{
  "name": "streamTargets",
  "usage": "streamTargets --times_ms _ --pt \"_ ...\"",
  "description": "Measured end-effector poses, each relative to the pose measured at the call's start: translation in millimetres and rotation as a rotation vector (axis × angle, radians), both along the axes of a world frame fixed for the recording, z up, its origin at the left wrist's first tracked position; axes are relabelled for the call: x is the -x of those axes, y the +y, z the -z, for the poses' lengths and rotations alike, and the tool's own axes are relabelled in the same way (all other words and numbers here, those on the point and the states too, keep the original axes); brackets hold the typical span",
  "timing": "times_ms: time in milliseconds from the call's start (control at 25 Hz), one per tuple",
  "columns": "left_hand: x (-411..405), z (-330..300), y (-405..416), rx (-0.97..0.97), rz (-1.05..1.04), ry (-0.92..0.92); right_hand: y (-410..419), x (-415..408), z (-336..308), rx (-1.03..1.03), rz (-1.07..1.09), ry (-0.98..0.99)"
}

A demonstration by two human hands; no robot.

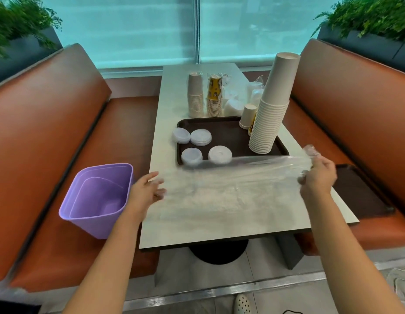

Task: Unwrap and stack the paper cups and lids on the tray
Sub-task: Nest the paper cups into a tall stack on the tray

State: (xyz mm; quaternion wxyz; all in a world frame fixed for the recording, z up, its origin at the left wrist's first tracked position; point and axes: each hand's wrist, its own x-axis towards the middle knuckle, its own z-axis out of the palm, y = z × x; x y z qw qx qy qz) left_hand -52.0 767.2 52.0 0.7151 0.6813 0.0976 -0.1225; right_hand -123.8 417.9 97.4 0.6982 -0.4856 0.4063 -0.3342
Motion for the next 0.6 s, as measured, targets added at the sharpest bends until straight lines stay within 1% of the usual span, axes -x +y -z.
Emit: streamTargets --times_ms 80,200,320,400,440,480,520,560,600 --pt "-8 3 16 0.087 -0.137 0.078 -13 5 3 0.047 0.011 0.044" --pt "-13 -2 18 0.264 -0.170 0.174 -9 6 10 0.063 -0.056 0.050" --pt "-10 -15 14 0.569 -0.182 0.211 -6 6 15 0.044 -0.051 0.088" --pt "-13 -17 12 0.775 -0.198 0.184 -8 3 16 0.063 -0.057 0.097" --pt "-15 -16 11 0.849 -0.168 0.165 -6 1 15 0.076 -0.074 0.102" --pt "-17 -15 9 0.881 -0.122 0.160 -2 -1 14 0.084 -0.098 0.112" --pt "-17 -15 6 0.852 -0.064 0.173 0 -3 15 0.085 -0.121 0.122" --pt "-18 -14 4 0.746 -0.008 0.195 1 -4 15 0.082 -0.138 0.132" --pt "-18 -13 3 0.590 0.032 0.218 -1 -4 16 0.079 -0.135 0.141"
